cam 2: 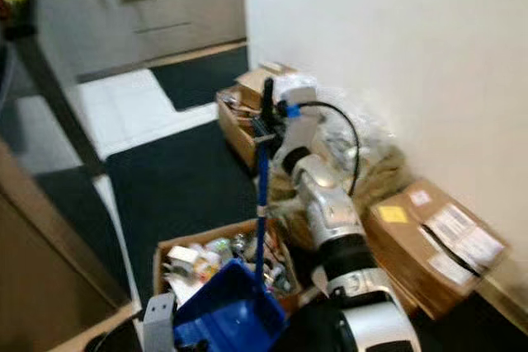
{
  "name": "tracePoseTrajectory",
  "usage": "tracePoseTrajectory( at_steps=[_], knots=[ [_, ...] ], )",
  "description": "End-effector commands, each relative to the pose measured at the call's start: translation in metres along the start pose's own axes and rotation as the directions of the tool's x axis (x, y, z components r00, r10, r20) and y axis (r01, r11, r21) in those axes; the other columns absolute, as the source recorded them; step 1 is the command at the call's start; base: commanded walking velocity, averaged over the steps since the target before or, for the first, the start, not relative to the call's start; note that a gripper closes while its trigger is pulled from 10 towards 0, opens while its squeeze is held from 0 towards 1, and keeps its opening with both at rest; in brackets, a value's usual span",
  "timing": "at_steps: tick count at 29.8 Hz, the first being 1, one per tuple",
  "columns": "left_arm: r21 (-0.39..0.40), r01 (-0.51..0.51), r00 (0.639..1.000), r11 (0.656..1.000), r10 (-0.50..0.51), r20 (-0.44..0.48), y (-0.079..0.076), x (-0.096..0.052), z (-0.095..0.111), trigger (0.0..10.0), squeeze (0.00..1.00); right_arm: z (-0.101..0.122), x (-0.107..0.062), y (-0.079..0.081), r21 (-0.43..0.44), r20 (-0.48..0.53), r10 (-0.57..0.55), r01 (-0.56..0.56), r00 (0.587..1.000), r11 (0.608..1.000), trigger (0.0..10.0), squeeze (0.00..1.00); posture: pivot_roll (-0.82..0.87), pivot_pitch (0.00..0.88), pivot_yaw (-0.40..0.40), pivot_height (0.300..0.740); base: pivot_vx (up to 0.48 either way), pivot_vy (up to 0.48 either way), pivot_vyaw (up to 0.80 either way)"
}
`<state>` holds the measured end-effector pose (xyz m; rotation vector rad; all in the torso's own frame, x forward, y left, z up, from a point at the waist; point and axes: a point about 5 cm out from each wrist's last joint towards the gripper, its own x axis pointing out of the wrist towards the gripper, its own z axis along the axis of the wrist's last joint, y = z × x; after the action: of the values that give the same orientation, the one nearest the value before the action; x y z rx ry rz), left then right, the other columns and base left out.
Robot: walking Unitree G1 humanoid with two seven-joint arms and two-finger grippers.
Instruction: Sweep floor
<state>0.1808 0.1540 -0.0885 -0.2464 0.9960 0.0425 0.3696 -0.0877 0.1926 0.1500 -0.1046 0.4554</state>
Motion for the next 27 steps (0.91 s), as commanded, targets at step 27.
tracePoseTrajectory(
  at_steps=[27],
  knots=[
    [0.041,0.009,1.0,0.999,-0.01,0.025,-0.004,0.0,-0.001,10.0,0.0,0.004,-0.018,-0.064,-0.174,-0.012,-0.421,0.412,0.907,0.894,10.0,0.0,-0.04,0.0,-0.023,0.74,-0.041,0.0,-0.31]
  ],
)
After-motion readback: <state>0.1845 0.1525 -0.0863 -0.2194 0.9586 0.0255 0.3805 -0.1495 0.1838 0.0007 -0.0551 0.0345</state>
